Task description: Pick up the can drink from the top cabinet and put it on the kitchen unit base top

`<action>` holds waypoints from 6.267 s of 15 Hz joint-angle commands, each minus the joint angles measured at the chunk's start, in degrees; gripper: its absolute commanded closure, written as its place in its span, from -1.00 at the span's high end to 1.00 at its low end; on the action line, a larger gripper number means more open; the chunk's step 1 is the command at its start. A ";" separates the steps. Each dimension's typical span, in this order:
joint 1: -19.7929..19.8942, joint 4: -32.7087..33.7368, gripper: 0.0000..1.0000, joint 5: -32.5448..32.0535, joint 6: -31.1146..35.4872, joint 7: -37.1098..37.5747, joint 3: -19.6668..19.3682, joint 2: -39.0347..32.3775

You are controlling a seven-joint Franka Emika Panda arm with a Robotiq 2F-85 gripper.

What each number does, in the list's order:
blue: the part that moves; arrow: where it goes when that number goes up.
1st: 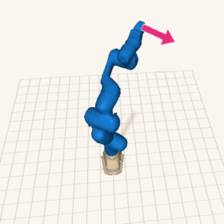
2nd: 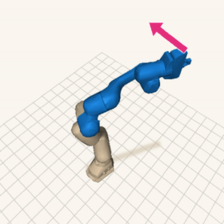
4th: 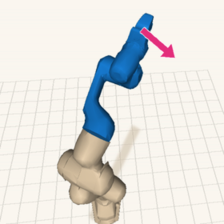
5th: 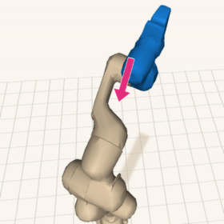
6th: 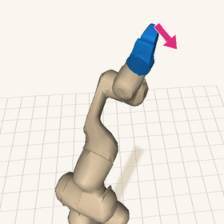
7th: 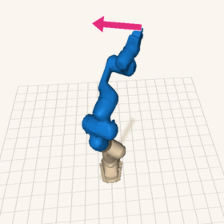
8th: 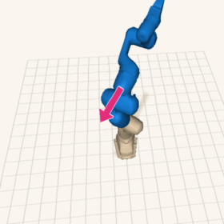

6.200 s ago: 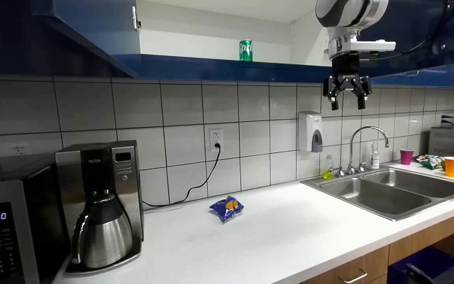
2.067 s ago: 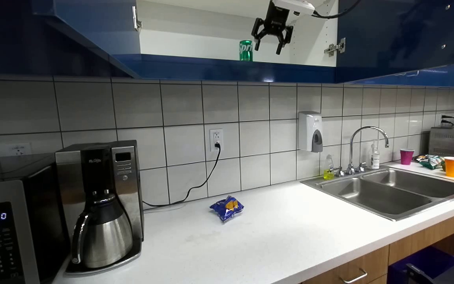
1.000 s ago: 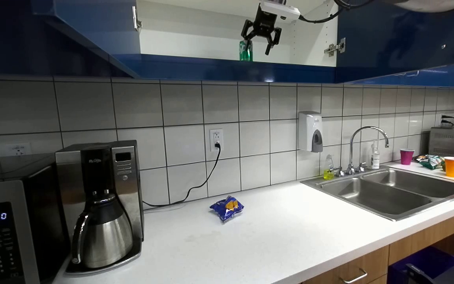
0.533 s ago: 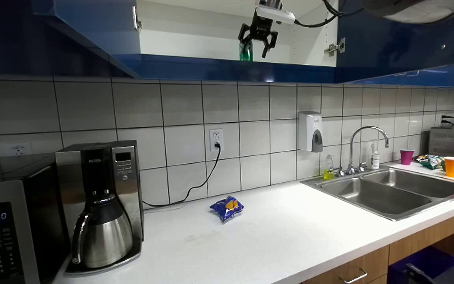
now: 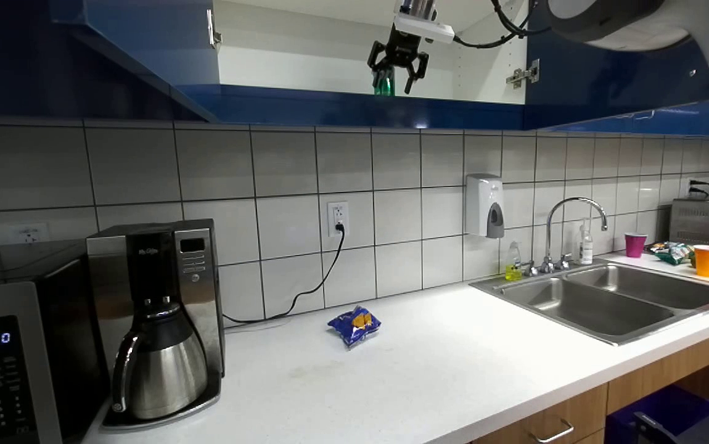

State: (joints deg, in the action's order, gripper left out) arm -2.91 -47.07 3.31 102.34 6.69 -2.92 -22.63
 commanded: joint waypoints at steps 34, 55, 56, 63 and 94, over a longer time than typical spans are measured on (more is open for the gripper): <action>-0.27 11.04 -0.21 -0.86 -2.80 2.01 -1.16 -5.67; 1.59 4.57 -0.21 1.22 -14.41 -0.18 -2.17 7.14; 1.65 3.52 -0.21 1.31 -14.74 -0.32 -2.16 8.02; 1.96 -8.21 -0.21 1.11 -13.84 -0.75 -2.49 16.10; 3.50 -61.33 -0.21 0.26 -6.00 -6.08 -2.17 43.33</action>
State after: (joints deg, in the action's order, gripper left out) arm -0.80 -105.19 3.41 94.31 2.62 -5.82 18.72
